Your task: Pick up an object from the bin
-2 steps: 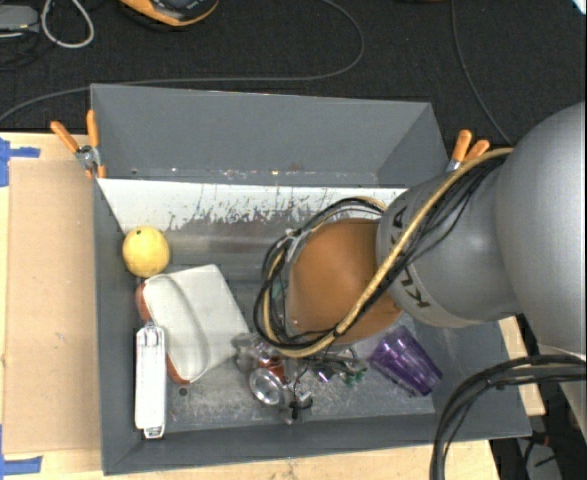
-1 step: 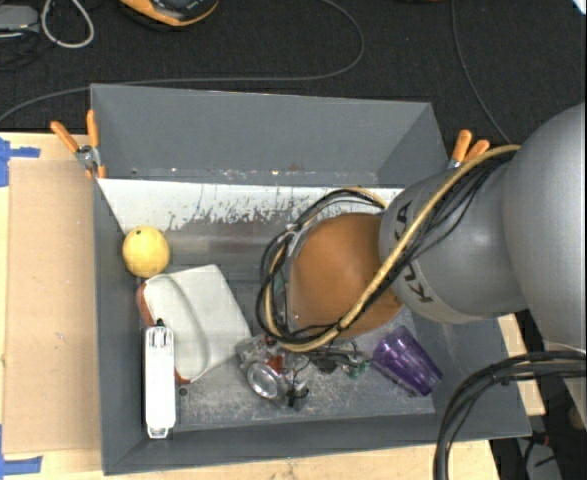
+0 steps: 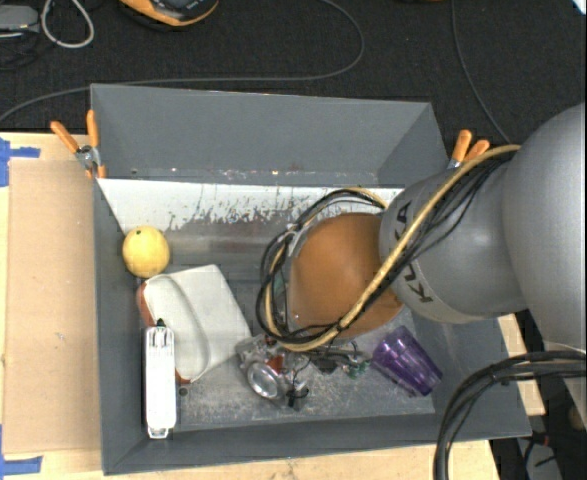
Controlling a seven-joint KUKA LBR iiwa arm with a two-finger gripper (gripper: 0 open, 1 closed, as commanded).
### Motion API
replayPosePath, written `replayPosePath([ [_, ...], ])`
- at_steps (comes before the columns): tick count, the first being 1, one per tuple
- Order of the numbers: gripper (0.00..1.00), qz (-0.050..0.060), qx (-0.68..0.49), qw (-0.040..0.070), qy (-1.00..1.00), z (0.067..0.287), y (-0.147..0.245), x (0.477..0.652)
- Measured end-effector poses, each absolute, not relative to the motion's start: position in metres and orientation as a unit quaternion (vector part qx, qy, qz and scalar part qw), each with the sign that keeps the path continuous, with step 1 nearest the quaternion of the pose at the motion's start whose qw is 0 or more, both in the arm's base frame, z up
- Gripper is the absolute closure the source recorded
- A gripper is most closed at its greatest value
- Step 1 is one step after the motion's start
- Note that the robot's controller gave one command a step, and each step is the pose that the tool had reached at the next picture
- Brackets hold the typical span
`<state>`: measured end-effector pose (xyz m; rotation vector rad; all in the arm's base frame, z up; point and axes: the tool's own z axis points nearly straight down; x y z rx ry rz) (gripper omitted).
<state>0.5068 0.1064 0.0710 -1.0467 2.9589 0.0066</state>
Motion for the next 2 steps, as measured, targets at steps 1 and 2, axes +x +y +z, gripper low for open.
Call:
replayPosePath([
  [1, 1.00, 0.003, -0.333, -0.004, 0.943, 0.104, 0.106, 0.504],
  [2, 1.00, 0.002, -0.332, 0.001, 0.943, 0.149, 0.106, 0.506],
])
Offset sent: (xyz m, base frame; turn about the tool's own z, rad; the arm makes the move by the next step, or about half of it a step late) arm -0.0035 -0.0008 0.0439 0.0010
